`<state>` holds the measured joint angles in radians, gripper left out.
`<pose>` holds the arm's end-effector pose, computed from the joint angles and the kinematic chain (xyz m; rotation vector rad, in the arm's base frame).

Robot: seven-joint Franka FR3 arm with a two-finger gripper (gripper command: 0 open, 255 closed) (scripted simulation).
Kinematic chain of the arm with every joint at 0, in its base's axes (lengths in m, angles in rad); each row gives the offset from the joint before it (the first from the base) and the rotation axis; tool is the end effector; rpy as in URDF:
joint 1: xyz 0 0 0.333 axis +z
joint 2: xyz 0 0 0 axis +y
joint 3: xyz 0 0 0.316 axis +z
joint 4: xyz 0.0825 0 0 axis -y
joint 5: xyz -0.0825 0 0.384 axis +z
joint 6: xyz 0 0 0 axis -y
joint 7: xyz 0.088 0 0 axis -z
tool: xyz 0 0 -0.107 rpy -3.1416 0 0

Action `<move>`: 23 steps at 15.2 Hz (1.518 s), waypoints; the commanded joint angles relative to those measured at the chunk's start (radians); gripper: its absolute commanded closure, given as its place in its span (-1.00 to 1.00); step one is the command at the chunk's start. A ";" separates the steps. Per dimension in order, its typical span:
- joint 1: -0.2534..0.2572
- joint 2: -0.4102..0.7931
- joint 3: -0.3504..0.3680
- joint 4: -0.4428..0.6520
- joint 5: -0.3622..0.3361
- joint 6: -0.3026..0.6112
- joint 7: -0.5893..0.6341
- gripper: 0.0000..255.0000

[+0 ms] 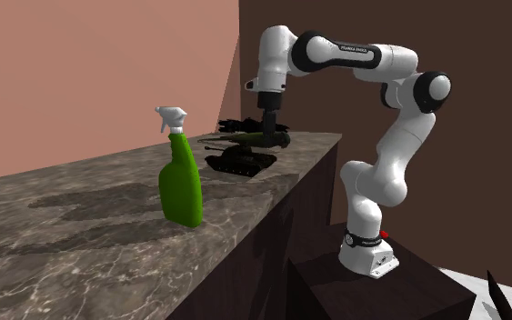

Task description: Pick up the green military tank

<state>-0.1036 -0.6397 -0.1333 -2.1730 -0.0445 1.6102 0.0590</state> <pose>0.3416 -0.1020 0.6300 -3.0813 0.4225 -0.1167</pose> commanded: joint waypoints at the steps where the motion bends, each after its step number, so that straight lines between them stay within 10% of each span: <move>1: -0.017 0.040 -0.020 0.027 -0.016 0.026 0.000 -1.00; 8: -0.072 0.195 -0.104 0.158 -0.057 0.093 -0.013 -1.00; 18: -0.077 0.176 -0.109 0.040 -0.065 0.192 -0.009 -1.00; 19: -0.077 0.176 -0.109 0.040 -0.065 0.192 -0.009 1.00; 23: -0.077 0.176 -0.109 0.039 -0.065 0.193 -0.009 1.00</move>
<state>-0.1806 -0.4647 -0.2427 -2.1324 -0.1090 1.8018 0.0498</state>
